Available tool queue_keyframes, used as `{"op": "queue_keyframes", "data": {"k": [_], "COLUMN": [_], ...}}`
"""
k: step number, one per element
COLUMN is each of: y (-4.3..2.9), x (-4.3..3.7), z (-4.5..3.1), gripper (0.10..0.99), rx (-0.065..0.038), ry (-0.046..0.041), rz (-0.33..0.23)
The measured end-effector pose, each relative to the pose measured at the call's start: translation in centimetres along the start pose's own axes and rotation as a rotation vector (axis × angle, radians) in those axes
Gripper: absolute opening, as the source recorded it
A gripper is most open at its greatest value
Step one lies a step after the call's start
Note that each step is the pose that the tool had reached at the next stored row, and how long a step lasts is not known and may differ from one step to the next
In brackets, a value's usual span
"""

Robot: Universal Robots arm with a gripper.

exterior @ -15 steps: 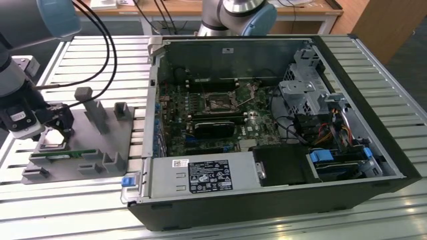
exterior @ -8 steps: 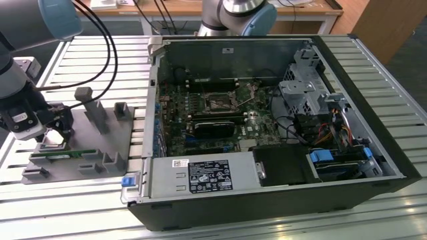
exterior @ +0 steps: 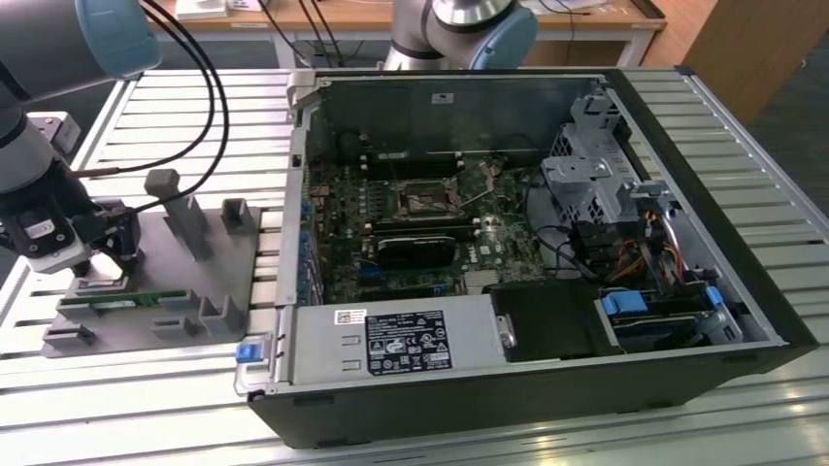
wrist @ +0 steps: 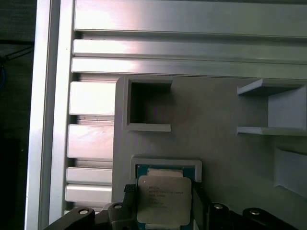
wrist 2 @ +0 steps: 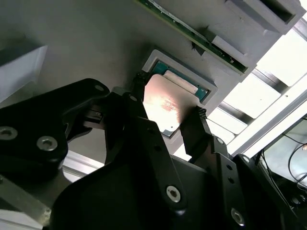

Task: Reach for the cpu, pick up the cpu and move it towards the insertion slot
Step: 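Pick up the cpu and move it towards the insertion slot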

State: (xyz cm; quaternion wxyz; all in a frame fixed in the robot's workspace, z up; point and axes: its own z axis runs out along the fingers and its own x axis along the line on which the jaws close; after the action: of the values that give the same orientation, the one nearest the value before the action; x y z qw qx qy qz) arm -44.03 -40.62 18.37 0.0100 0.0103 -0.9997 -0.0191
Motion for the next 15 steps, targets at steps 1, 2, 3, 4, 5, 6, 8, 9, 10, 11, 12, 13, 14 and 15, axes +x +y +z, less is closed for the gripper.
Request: {"op": "queue_keyframes", "data": {"k": [1,2,3,4,5,6,8,9,10,11,12,13,14,15], "y": [0.01,0.01,0.01,0.02,0.02,0.03,0.07,0.08,0.09,0.09,0.10,0.10,0.10,0.10], "x": [0.00,0.00,0.00,0.00,0.00,-0.01,0.01,0.01,0.02,0.02,0.02,0.02,0.02,0.02], "z": [0.00,0.00,0.01,0.01,-0.03,-0.13,-0.53,-0.80,-1.11,-1.32,-1.39,-1.44,-1.44,-1.45], "gripper": [0.545,0.545,0.541,0.541,0.541,0.541,0.541,0.541,0.541,0.541,0.541,0.541,0.541,0.541], "rx": [0.000,0.000,0.000,0.000,0.000,0.000,0.000,0.000,0.000,0.000,0.000,0.000,0.000,0.000], "ry": [0.0000,-0.0001,-0.0001,-0.0001,-0.0003,-0.0005,-0.0001,-0.0003,0.0000,-0.0001,-0.0004,-0.0003,-0.0004,-0.0004], "rz": [0.000,0.000,0.000,0.000,0.000,0.000,0.000,0.000,0.000,0.000,0.000,0.000,0.000,0.000]}}
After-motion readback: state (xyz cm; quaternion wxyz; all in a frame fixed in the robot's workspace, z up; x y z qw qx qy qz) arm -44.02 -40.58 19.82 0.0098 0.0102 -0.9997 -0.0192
